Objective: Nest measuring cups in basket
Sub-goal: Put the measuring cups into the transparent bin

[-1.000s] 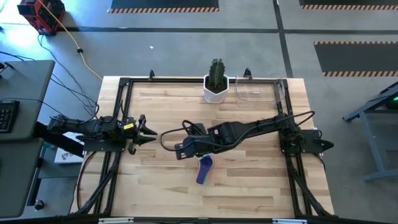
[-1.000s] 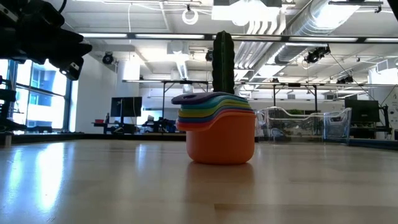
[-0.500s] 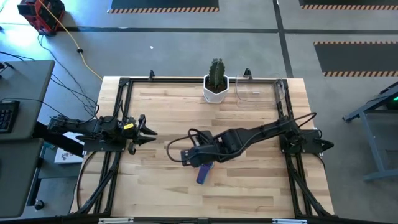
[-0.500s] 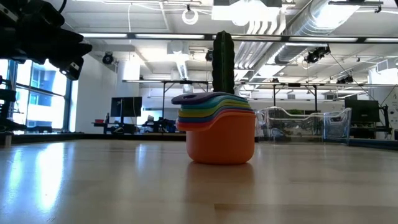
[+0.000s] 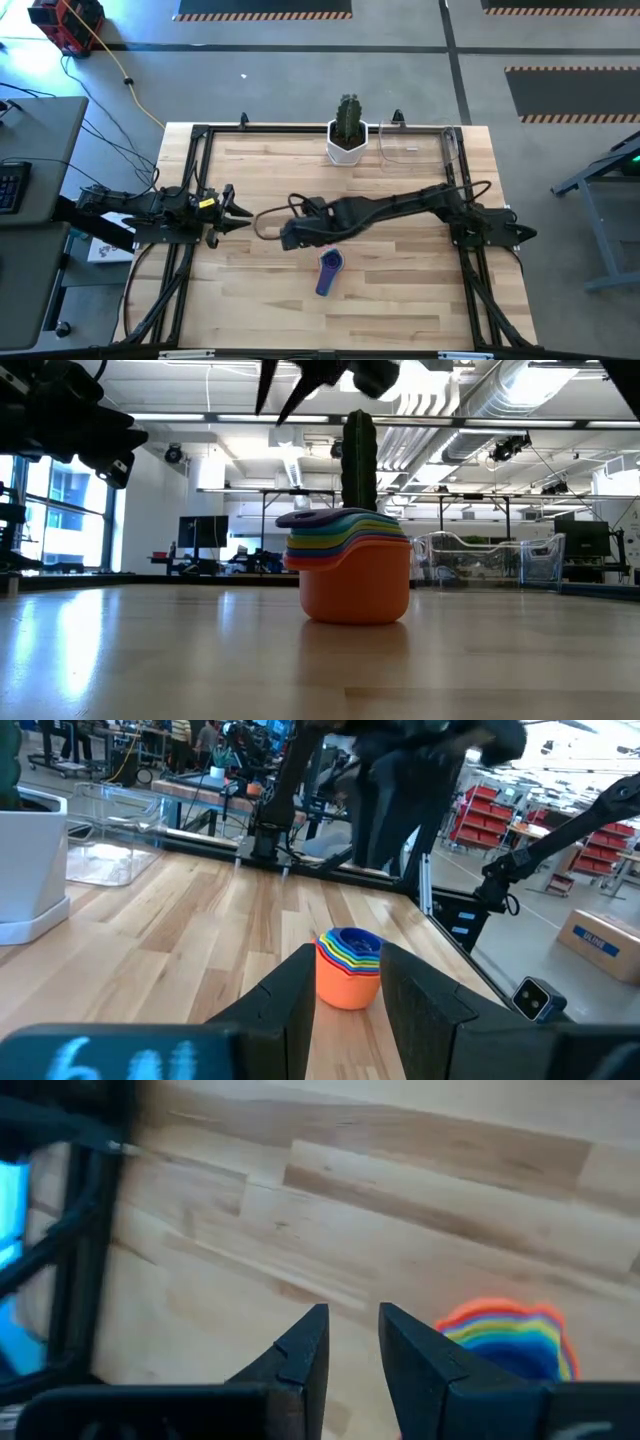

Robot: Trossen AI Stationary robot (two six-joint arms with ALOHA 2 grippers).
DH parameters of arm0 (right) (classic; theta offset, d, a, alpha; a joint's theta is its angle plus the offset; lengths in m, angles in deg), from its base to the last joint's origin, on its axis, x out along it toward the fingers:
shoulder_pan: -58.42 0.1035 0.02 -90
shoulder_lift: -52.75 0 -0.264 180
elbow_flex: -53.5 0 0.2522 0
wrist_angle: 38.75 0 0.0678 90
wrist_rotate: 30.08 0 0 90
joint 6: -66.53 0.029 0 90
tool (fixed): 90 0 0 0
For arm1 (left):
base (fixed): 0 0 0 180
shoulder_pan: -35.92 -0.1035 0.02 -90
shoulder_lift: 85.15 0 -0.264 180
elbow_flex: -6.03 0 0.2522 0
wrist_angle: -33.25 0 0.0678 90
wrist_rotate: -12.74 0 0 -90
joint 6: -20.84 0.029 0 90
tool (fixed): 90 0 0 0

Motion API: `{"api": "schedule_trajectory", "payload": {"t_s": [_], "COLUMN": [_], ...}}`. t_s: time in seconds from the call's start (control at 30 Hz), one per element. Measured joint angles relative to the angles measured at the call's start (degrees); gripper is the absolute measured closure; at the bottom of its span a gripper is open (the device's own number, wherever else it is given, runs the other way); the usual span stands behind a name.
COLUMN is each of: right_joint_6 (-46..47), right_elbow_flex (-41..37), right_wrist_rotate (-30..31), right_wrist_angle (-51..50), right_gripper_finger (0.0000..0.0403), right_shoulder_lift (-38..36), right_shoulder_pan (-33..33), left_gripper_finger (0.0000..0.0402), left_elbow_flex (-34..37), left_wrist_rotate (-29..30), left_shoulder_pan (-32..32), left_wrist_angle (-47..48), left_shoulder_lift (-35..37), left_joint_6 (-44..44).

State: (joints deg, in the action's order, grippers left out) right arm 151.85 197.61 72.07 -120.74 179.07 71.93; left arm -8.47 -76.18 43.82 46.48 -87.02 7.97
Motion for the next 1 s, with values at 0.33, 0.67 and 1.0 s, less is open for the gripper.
{"api": "schedule_trajectory", "payload": {"t_s": [0.33,0.67,1.0], "right_joint_6": [-5.89,-6.33,-6.33], "right_elbow_flex": [-0.02,-0.02,-0.02], "right_wrist_rotate": [-7.40,-13.49,-14.38], "right_wrist_angle": [2.62,1.37,-2.19], "right_gripper_finger": [0.0321,0.0321,0.0321], "right_shoulder_lift": [5.88,10.07,10.65], "right_shoulder_pan": [-2.66,-2.52,-0.81], "left_gripper_finger": [0.0298,0.0298,0.0298], "left_elbow_flex": [0.00,0.00,0.00], "left_wrist_rotate": [0.00,0.00,0.00], "left_shoulder_pan": [0.00,0.00,0.00], "left_wrist_angle": [-0.02,-0.02,0.00], "left_shoulder_lift": [0.00,0.00,-0.01], "left_joint_6": [0.00,0.01,0.01]}}
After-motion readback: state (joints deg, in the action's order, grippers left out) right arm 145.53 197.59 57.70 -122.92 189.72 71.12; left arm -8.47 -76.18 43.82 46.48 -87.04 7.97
